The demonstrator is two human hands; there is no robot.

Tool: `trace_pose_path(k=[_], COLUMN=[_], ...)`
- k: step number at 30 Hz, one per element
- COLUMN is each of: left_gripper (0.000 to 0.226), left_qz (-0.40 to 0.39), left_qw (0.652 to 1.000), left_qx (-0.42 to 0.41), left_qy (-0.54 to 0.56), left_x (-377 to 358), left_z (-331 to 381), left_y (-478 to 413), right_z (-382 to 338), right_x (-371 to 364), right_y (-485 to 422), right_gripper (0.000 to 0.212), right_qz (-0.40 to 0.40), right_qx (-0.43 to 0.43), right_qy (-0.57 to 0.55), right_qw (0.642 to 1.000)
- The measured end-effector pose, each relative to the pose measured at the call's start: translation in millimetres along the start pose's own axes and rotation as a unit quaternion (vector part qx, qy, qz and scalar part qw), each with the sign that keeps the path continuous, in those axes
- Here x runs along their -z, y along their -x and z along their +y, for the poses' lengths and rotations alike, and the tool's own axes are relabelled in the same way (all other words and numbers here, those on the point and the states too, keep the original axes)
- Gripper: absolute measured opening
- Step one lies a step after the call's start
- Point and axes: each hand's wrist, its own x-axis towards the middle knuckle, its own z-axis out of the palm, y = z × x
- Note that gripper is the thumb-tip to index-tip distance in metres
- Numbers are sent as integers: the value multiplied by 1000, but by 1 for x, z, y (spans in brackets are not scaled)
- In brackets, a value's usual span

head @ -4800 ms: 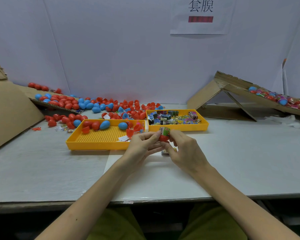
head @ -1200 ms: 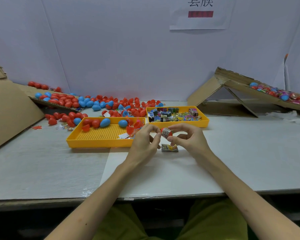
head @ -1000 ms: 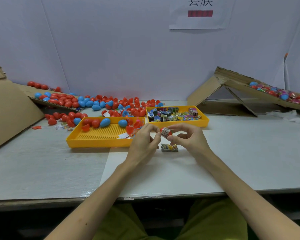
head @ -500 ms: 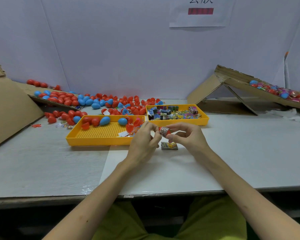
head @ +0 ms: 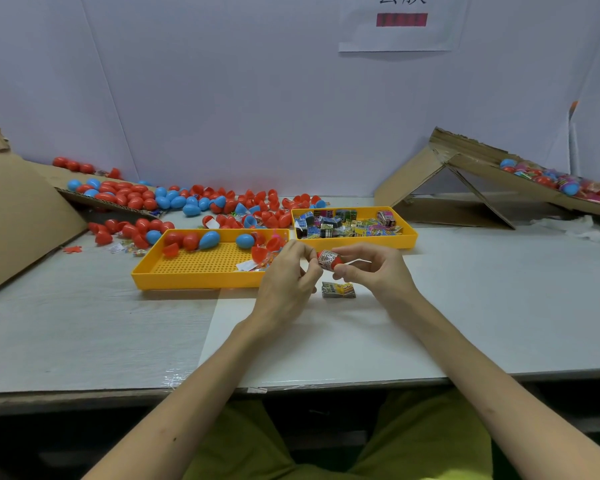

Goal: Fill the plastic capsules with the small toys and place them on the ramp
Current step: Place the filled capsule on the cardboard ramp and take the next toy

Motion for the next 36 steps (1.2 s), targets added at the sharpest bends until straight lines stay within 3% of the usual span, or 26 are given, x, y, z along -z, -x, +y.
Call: trace_pose_path(k=[7,11,13,24,36], left_gripper=[12,8,23,24,24], left_qz=[-4,-4,-28,-22,-36], left_qw=[1000,984,974,955,939], left_qx=[15,46,47,75,96], left_qy=[21,171,219,287,328], left_x=[2,8,9,11,12], left_z=[2,6,6,7,5], left_y=[-1,-2,-3,-4,-5], right_z=[0,0,-1,-2,1], right_x=[1,2,2,2,4], right_y=[0,0,0,1,-1], right_gripper=[24,30,31,20,18], right_qz=[-3,-5,-9,-37,0], right_qx=[8,12,16,-10,-16], right_qy=[0,-25,-34,-82,-87], right_qw=[1000,1000,999,996,996])
